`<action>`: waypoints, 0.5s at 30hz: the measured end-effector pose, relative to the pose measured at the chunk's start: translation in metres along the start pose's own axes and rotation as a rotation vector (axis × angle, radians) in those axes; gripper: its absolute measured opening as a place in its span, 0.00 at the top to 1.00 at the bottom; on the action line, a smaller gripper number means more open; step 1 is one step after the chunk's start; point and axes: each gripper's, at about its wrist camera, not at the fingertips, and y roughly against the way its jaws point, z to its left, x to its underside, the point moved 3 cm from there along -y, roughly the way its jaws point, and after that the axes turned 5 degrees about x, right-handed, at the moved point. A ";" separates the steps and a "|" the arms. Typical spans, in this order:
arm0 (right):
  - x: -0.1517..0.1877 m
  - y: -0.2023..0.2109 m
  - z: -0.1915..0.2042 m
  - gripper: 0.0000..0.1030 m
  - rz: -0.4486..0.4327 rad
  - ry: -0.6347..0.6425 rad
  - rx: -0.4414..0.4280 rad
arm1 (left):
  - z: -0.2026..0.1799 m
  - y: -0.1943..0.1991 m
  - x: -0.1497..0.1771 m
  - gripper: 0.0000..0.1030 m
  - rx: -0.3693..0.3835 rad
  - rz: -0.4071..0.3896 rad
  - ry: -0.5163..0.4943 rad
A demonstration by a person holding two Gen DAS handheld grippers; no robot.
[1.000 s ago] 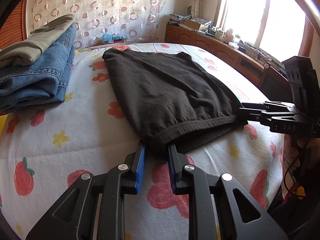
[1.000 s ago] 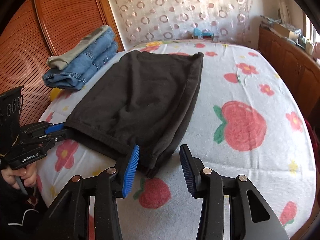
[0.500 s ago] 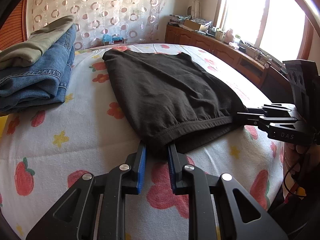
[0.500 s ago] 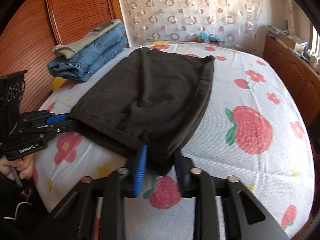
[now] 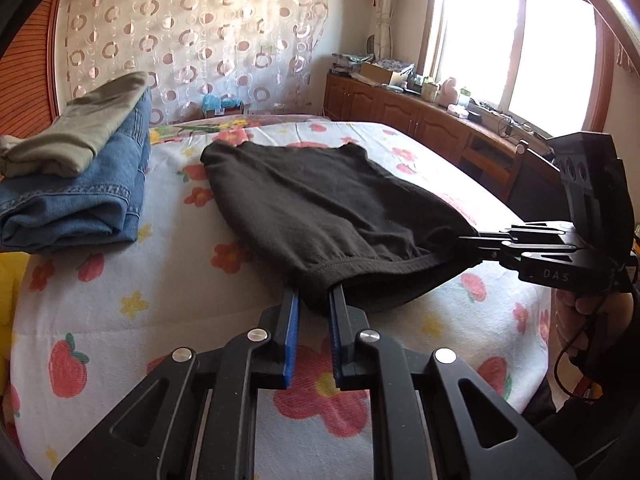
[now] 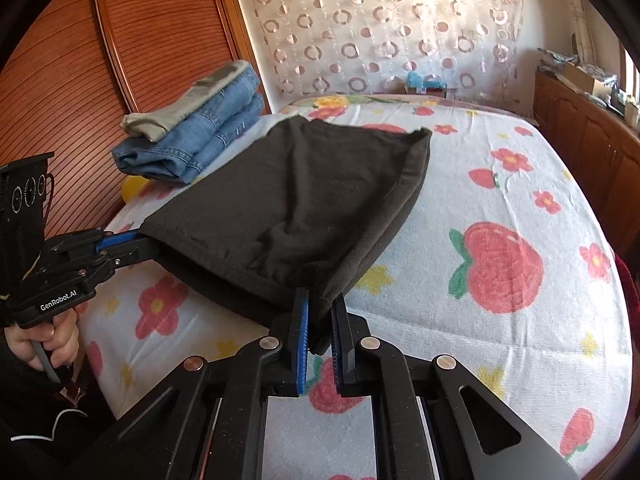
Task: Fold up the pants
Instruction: 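Lift the hem edge with both grippers and fold it toward the waistband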
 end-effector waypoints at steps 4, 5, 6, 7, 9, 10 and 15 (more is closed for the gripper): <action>-0.005 0.014 -0.002 0.91 -0.036 0.006 -0.010 | -0.004 0.009 -0.009 0.86 0.000 -0.022 -0.012; -0.006 0.016 -0.003 0.91 -0.043 0.006 -0.012 | -0.004 0.011 -0.010 0.86 -0.001 -0.024 -0.013; -0.007 0.021 -0.003 0.91 -0.051 0.005 -0.013 | -0.005 0.012 -0.012 0.86 -0.003 -0.027 -0.013; -0.009 0.024 -0.004 0.91 -0.059 0.004 -0.015 | -0.006 0.014 -0.014 0.87 -0.002 -0.031 -0.015; -0.011 0.029 -0.005 0.91 -0.072 0.007 -0.017 | -0.011 0.020 -0.018 0.87 -0.002 -0.044 -0.025; -0.012 0.032 -0.004 0.92 -0.078 0.011 -0.013 | -0.013 0.023 -0.020 0.87 -0.002 -0.050 -0.029; -0.016 0.048 -0.004 0.92 -0.116 0.018 -0.025 | -0.019 0.035 -0.029 0.87 -0.004 -0.074 -0.047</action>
